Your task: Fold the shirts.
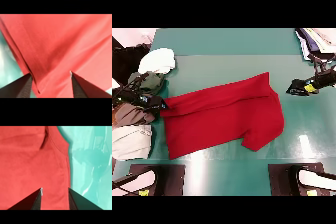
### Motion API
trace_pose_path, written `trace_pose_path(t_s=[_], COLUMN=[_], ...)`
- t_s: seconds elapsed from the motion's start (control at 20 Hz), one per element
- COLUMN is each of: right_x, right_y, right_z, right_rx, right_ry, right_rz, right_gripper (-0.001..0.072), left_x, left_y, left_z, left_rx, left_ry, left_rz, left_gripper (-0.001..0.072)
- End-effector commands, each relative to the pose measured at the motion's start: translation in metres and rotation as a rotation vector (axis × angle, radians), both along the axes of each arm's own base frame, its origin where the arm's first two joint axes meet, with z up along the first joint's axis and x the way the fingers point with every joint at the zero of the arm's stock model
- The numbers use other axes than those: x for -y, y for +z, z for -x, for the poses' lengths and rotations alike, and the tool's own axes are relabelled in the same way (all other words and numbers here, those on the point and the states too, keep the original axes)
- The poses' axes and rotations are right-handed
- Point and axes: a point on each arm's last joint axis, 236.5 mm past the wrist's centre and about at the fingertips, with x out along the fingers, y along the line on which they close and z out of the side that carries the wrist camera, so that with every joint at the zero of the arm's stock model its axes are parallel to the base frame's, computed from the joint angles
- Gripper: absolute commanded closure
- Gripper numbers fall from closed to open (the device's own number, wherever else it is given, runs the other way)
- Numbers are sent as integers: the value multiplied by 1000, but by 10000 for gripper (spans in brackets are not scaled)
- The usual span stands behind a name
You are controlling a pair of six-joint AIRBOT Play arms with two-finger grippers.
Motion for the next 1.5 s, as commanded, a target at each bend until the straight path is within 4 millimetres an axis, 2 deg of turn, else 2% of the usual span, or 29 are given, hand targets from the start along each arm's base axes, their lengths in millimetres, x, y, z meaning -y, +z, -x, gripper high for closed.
trace_pose_path(t_s=[0.0, 0.2, 0.35, 0.45, 0.5, 0.65, 0.75, 0.95, 1.15, 1.25, 1.3, 1.4, 1.45], right_x=[-6, -27, -44, -48, -50, -46, -46, -65, -90, -96, -94, -93, -92], right_y=[5, -7, -28, -44, -49, -59, -66, -84, -94, -99, -100, -99, -97], right_z=[3, -10, -34, -49, -56, -86, -99, -111, -126, -130, -134, -139, -140], right_rx=[15, 8, 12, -13, -26, -21, -32, -87, -81, -72, -61, -40, -32], right_ry=[-5, 1, -23, -35, -32, -22, -3, 77, 132, 130, 119, 111, 109], right_rz=[-32, -151, -265, -313, -331, -336, -342, -361, -354, -341, -338, -333, -329], right_gripper=[333, 329, 316, 126, 115, 116, 117, 138, 151, 169, 267, 594, 696], left_x=[-21, -16, -15, -15, -15, -15, -12, -6, -6, -6, -6, -6, -6], left_y=[-10, -9, -9, -9, -9, -8, -6, -3, -3, -3, -3, -3, -3], left_z=[18, 24, 23, 23, 22, 18, 12, 2, 2, 3, 2, 2, 2], left_rx=[-65, -91, -91, -89, -86, -68, -46, -13, -13, -13, -12, -12, -12], left_ry=[52, 46, 47, 48, 49, 57, 69, 89, 88, 88, 88, 88, 88], left_rz=[-89, -66, -64, -63, -63, -61, -47, -15, -13, -13, -13, -13, -13], left_gripper=[157, 157, 157, 157, 157, 158, 157, 157, 157, 157, 157, 157, 157])
